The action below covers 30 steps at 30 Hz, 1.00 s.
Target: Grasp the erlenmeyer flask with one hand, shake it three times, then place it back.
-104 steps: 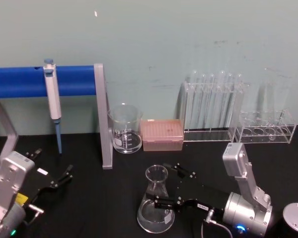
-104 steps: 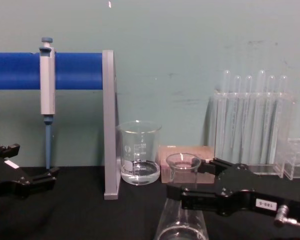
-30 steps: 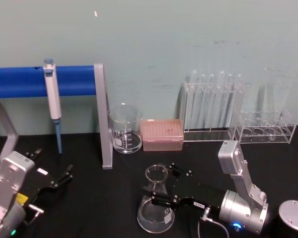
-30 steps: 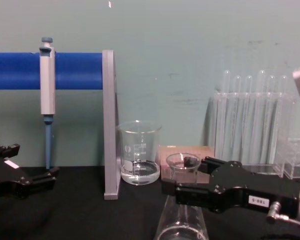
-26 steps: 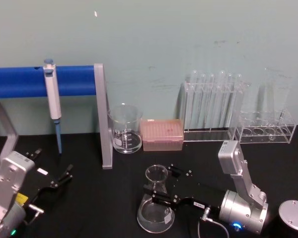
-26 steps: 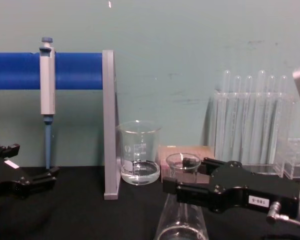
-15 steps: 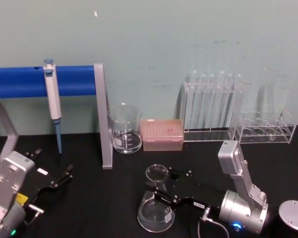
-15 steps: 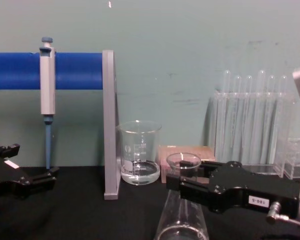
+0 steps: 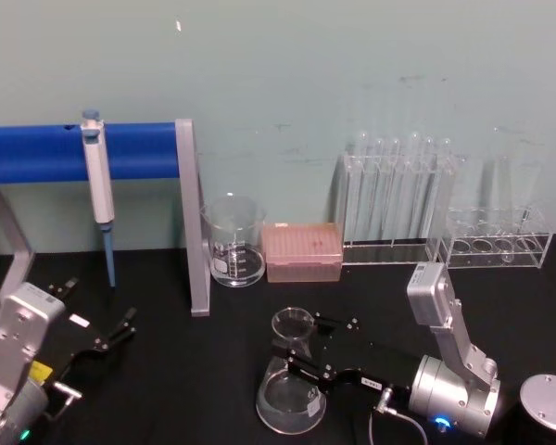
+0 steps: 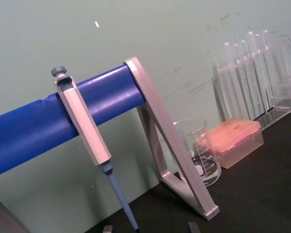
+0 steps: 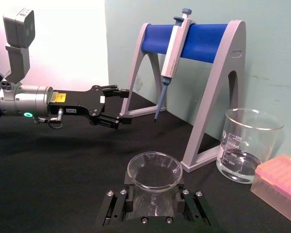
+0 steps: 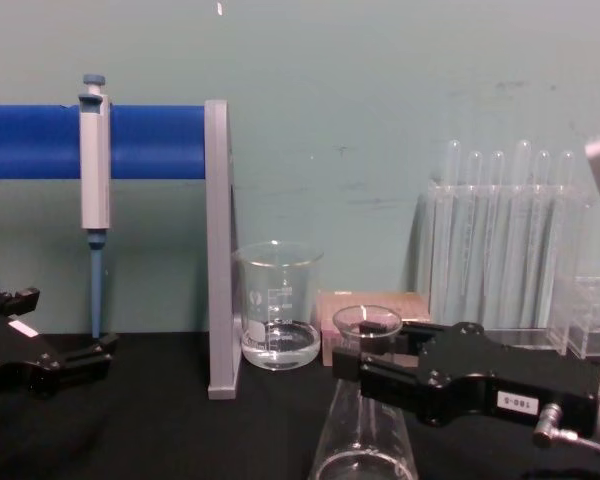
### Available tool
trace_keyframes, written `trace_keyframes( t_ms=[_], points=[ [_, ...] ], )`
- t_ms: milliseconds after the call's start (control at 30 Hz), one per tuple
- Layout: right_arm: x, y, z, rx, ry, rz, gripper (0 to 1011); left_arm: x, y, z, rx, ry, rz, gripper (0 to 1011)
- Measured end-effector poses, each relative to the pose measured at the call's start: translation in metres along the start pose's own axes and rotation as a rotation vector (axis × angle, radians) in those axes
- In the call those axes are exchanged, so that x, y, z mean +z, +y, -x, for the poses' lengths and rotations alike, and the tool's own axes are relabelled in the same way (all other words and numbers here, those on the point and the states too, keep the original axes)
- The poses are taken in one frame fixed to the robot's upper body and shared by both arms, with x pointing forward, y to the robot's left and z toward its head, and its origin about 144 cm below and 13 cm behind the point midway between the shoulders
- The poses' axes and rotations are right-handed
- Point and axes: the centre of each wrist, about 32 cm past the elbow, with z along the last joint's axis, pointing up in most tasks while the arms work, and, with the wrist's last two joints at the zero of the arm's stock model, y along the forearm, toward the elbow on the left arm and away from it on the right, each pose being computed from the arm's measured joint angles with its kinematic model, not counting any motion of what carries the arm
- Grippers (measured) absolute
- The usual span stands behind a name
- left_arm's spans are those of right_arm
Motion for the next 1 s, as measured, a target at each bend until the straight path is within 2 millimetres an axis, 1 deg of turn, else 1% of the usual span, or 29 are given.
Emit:
trace_keyframes(
  t_ms=[300, 633, 900, 1000],
  points=[
    [0.000, 0.000, 0.000, 0.000, 0.000, 0.000, 457, 0.000, 0.000, 0.000, 0.000, 0.000, 0.000, 1001],
    [0.000, 0.001, -0.001, 0.005, 0.026, -0.051, 457, 0.000, 0.000, 0.000, 0.000, 0.000, 0.000, 1001],
    [0.011, 0.001, 0.000, 0.004, 0.020, -0.089, 457, 0.000, 0.000, 0.000, 0.000, 0.000, 0.000, 1001],
    [0.018, 0.002, 0.000, 0.005, 0.013, -0.099, 457, 0.000, 0.000, 0.000, 0.000, 0.000, 0.000, 1002]
  ],
)
